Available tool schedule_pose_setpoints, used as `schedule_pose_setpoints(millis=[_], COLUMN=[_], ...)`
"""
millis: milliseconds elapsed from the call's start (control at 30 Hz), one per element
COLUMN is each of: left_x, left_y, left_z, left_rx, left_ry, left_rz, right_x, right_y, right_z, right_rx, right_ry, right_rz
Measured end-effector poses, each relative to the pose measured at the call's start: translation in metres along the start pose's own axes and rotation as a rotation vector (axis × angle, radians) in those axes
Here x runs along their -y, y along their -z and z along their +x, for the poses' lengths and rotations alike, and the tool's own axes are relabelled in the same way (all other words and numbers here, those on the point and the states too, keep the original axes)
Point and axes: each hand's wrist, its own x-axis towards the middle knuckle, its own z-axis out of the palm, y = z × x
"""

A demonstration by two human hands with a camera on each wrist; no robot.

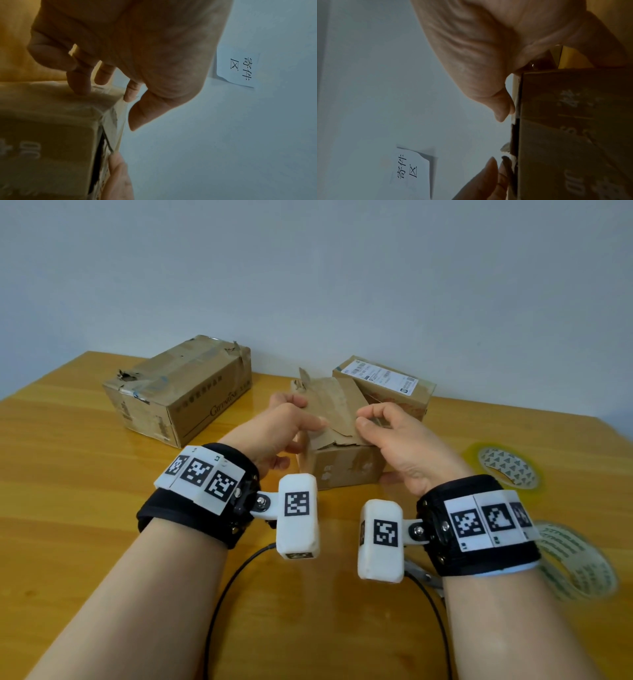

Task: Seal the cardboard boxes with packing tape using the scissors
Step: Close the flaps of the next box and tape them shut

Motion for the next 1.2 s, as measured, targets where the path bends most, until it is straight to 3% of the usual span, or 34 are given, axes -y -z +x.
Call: schedule_pose_setpoints(millis=[367,933,1200], left_x=[-0.002,0.001,0.001], left_y=[-0.008,-0.005,-0.006], left_z=[-0.005,-0.001,-0.008], left_rx=[-0.003,0.077,0.123], left_ry=[-0.025,0.002,-0.012], left_rz=[0.187,0.037,-0.115], right_x=[0.005,0.002,0.003], right_y=[-0.001,-0.005,-0.006], right_z=[-0.006,-0.006,-0.007], right_rx=[0.043,0.083,0.096], right_ry=[0.009,0.131,0.092], right_rz=[-0.057,-0.152,-0.168])
